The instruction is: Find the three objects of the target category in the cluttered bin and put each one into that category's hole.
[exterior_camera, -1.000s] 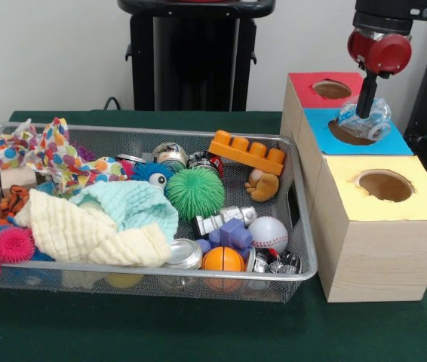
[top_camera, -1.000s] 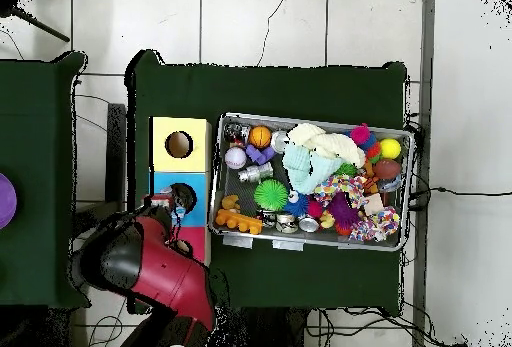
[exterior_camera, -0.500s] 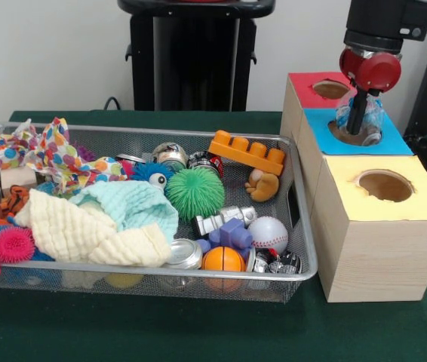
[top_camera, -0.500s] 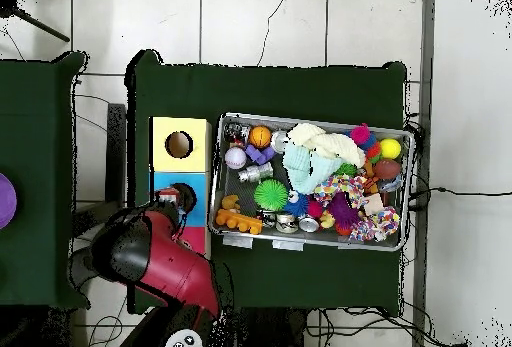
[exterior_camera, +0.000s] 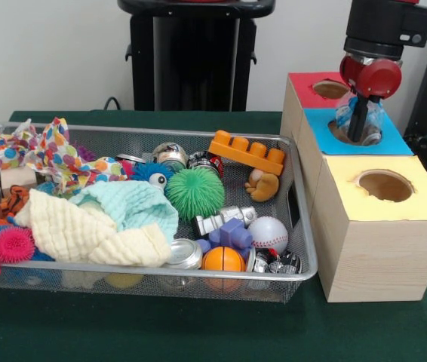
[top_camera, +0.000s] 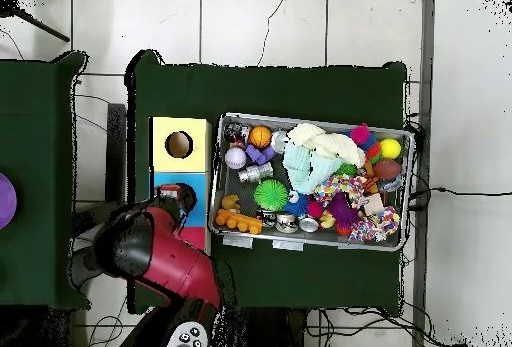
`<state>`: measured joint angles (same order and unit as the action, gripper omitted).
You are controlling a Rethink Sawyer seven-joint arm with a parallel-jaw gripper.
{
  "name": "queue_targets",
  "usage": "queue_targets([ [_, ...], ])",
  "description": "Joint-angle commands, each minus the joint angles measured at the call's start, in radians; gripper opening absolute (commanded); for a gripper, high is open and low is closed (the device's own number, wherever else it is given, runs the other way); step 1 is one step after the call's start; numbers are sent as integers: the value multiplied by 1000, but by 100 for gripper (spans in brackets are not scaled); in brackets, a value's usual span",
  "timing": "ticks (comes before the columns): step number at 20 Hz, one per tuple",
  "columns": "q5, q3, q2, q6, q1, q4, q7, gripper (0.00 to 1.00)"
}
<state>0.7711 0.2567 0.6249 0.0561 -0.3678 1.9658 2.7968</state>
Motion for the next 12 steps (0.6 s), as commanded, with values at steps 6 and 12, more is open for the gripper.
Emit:
queue_targets([
  [6,-9,-144,-76,-84,46,51,177,0],
  [12,4,-132,-82,-72,34,47,176,0],
])
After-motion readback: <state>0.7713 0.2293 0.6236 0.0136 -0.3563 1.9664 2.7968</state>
